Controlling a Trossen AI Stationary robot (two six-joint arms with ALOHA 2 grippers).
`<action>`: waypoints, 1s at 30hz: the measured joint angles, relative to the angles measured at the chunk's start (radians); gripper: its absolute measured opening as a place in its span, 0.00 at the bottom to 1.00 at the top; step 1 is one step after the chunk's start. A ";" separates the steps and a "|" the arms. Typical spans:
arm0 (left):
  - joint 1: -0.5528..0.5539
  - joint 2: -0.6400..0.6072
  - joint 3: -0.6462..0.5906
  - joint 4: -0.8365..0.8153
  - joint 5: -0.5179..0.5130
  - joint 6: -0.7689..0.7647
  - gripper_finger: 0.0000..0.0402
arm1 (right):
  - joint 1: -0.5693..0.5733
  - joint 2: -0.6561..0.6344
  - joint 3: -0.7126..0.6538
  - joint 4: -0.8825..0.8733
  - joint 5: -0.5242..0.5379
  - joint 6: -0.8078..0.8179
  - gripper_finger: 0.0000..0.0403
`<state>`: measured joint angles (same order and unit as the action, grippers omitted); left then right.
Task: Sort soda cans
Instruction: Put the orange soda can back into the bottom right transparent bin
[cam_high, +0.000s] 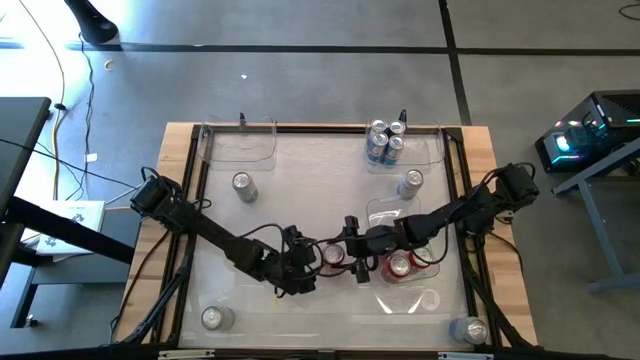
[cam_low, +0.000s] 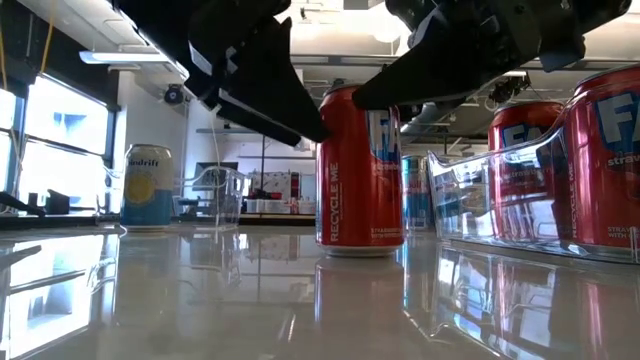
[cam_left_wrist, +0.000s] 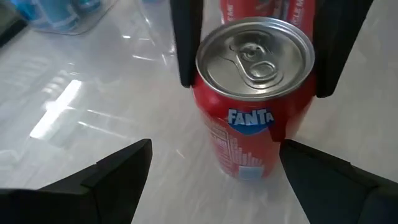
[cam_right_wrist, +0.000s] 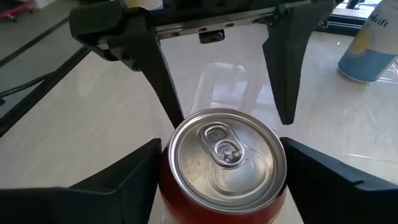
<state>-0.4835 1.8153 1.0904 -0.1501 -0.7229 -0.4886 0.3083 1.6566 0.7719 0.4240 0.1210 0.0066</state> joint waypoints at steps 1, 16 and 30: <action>0.000 0.000 0.000 0.000 -0.015 -0.005 0.87 | 0.000 0.000 0.000 0.001 0.004 0.010 0.67; -0.088 -0.152 0.016 -0.330 -0.387 -0.226 0.86 | 0.044 -0.356 -0.003 -0.256 0.422 0.128 0.67; -0.103 -0.126 0.014 -0.353 -0.393 -0.294 0.86 | 0.360 -0.799 0.000 -1.068 1.004 0.679 0.67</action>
<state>-0.5861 1.6895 1.1049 -0.5031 -1.1161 -0.7826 0.6678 0.8577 0.7715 -0.6441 1.1255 0.6859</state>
